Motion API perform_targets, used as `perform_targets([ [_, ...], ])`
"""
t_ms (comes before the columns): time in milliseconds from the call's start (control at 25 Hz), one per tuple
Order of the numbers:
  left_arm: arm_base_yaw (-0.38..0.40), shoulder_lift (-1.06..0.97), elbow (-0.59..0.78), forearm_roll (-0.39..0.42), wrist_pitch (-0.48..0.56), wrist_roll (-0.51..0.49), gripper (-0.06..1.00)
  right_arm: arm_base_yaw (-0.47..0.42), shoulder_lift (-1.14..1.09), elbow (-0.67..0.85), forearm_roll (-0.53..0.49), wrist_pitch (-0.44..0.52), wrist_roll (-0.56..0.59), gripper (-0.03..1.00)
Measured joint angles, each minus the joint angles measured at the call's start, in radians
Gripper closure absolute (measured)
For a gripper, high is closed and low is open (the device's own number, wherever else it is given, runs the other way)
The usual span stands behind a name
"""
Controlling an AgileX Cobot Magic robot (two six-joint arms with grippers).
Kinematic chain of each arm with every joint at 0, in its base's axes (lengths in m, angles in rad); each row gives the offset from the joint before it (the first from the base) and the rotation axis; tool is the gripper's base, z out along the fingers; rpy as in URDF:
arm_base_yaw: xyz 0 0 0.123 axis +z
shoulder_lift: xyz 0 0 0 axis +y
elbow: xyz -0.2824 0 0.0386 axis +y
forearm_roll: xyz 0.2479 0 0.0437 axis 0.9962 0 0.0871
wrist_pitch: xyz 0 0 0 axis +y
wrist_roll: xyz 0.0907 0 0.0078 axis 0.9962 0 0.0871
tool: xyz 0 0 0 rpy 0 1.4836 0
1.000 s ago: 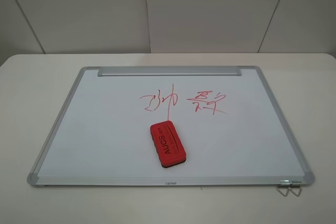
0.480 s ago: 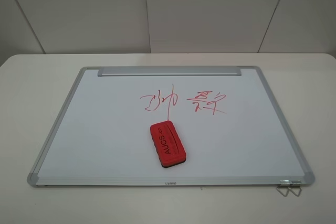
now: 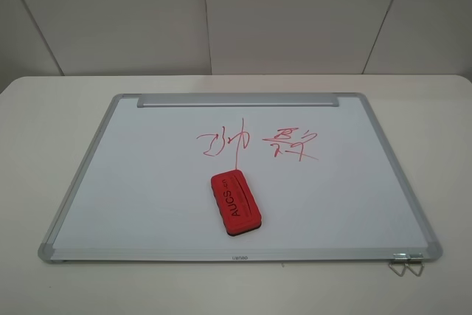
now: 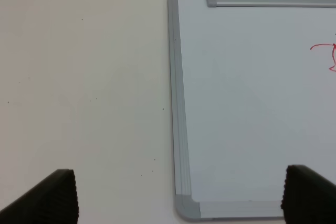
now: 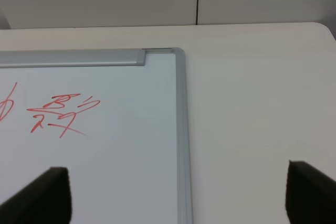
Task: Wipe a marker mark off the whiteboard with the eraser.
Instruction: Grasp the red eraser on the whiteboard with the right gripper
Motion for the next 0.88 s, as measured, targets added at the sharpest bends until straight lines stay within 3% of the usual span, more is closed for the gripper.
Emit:
perform_targets([
  [520,0.0,0.0,0.0,0.0,0.0,0.0,0.17,0.0,0.037,0.0,-0.031,0.0,-0.02,0.23],
  [760,0.0,0.0,0.0,0.0,0.0,0.0,0.17,0.0,0.367,-0.013,0.027,-0.009,-0.018,0.23],
  [880,0.0,0.0,0.0,0.0,0.0,0.0,0.17,0.0,0.579,-0.061,0.085,-0.064,0.045,0.23],
])
